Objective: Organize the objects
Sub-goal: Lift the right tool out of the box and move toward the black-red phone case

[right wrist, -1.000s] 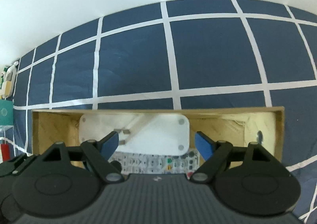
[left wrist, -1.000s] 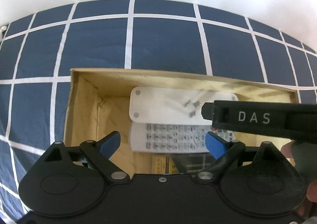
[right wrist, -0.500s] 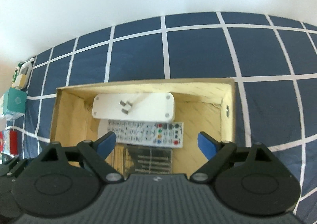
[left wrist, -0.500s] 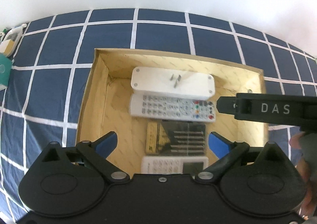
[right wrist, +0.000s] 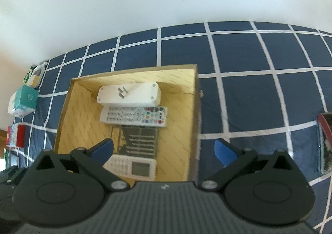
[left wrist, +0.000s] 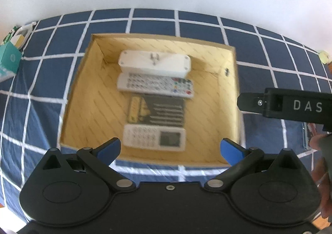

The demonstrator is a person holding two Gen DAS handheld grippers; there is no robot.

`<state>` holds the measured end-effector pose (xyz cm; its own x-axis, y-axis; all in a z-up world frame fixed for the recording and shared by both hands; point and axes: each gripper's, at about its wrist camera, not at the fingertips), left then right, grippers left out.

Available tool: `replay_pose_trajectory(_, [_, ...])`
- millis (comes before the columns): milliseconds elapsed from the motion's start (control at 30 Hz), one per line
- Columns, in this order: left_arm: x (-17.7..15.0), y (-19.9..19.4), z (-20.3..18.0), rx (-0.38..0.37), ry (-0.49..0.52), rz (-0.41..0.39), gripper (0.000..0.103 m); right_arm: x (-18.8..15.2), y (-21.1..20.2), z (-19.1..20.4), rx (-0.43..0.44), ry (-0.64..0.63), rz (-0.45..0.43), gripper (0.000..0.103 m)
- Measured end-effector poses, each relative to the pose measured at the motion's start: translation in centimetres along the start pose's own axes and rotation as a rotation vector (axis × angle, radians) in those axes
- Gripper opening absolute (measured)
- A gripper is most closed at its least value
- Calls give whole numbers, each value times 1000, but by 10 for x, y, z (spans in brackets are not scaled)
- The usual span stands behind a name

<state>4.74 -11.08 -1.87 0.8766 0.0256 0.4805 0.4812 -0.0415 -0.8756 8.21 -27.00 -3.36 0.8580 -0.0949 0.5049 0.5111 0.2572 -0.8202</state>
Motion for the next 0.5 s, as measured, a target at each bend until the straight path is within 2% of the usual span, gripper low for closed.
replay_pose_trajectory(233, [-20, -12, -54, 10, -22, -2, 103, -16, -35, -49, -9, -30, 1, 103])
replay_pose_trajectory(500, [-46, -10, -129, -3, -17, 8, 103, -25, -65, -132, -43, -14, 3, 103])
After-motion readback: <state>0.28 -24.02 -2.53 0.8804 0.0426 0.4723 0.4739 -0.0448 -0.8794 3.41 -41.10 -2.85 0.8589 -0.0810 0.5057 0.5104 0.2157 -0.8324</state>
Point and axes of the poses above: each gripper's, at about its wrist camera, not at the fingertips, and y roughly the way its jaws point, z to its left, x to its top, and after that the axes turned 11 degrees about -z, right-handed
